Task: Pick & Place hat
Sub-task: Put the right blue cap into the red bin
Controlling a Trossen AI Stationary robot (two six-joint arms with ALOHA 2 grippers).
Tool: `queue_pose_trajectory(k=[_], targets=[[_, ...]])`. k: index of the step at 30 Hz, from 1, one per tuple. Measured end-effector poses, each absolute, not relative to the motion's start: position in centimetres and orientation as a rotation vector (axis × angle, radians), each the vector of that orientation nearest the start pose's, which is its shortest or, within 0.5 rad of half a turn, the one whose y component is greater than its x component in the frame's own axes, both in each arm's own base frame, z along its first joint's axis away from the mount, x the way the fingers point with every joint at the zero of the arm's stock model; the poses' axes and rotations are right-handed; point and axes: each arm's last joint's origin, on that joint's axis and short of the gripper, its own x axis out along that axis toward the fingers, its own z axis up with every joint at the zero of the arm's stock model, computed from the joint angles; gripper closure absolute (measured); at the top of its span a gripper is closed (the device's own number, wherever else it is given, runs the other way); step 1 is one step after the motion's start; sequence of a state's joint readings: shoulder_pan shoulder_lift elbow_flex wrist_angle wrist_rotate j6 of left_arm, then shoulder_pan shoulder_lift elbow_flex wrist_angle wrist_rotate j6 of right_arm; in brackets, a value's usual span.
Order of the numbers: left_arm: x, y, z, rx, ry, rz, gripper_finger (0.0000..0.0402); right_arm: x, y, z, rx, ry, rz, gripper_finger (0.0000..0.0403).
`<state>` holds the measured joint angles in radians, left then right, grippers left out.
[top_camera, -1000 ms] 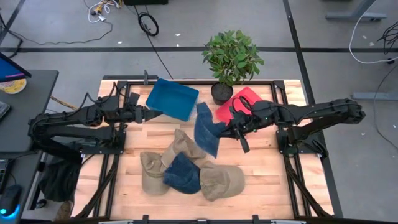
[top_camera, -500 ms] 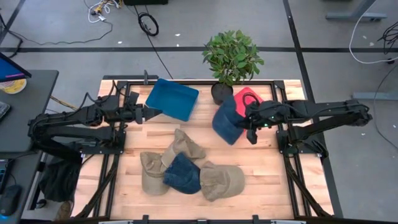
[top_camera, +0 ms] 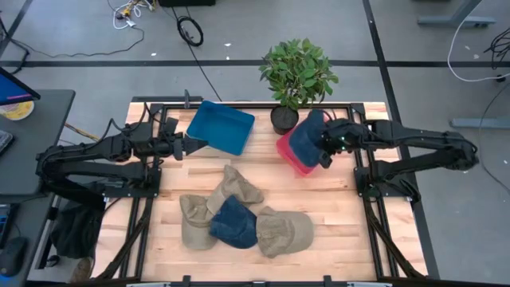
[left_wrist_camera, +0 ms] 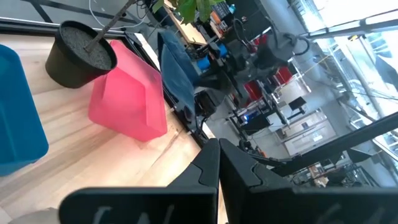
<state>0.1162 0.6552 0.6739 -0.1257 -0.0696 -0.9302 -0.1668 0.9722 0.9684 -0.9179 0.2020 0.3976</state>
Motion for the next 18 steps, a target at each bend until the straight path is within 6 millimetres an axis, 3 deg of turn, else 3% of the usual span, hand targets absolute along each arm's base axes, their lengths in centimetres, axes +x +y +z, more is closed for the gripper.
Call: queue_pose_trajectory(k=[9,18], targets=[[14.9,1.9,31.9,-0.921,0.014,0.222,0.0396,16.6,-5.6,30.3,0.308,0.863,-0.570,0.0403],[14.9,2.0,31.9,-0.891,0.014,0.226,0.0396,16.3,-6.7,26.7,0.337,0.923,-0.590,0.0403]])
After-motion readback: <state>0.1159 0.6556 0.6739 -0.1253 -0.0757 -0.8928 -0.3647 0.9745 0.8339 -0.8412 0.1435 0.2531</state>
